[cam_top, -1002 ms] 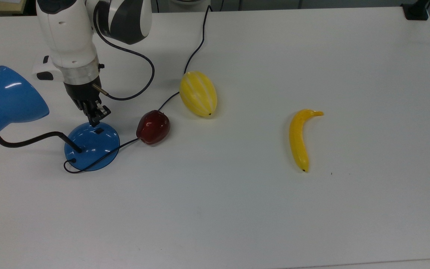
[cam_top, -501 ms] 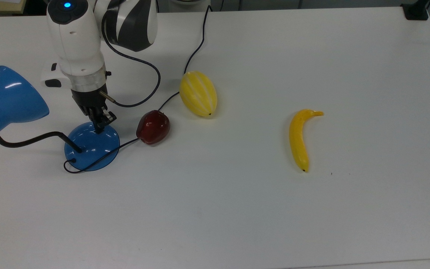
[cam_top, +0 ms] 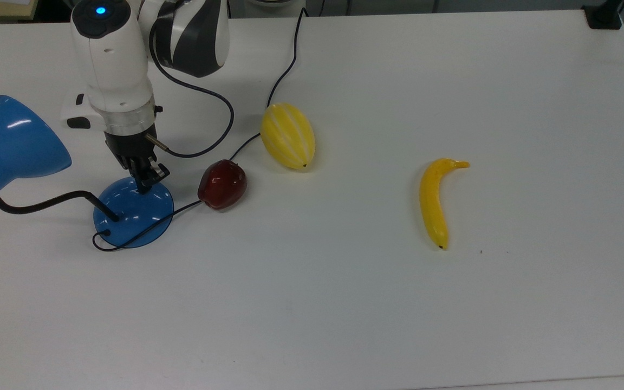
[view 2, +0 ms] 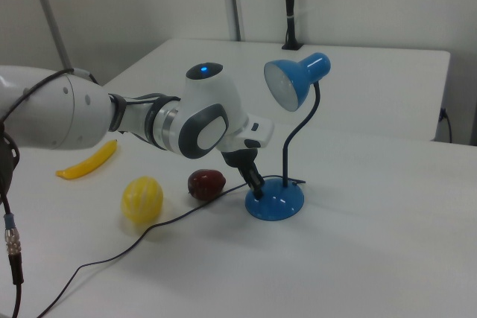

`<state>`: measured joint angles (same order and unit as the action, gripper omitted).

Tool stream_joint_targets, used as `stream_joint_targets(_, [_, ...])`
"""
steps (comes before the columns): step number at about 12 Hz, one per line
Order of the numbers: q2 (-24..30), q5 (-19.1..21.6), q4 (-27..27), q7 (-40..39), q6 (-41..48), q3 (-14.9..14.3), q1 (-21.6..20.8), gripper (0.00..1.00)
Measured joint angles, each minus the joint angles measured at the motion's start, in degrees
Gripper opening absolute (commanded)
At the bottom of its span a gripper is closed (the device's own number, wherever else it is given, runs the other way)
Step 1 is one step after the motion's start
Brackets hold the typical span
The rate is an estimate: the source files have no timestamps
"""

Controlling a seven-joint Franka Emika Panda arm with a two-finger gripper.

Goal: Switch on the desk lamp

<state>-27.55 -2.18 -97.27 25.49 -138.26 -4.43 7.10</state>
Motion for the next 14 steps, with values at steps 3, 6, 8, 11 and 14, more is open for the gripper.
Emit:
stream_joint_targets(3, [-0.1,-0.8,0.1,0.4,0.0,0.0,-0.1,0.00])
stream_joint_targets(6, [-0.5,-1.2,0.4,0.8,0.0,0.0,-0.1,0.00])
stream_joint_targets(8, [-0.5,-1.3,0.5,0.8,0.0,0.0,-0.1,0.00])
stream_joint_targets(11, [-0.5,-1.7,0.5,0.9,0.0,0.0,-0.2,0.00])
stream_joint_targets(14, [-0.5,-2.0,0.5,0.9,0.0,0.0,-0.2,0.00])
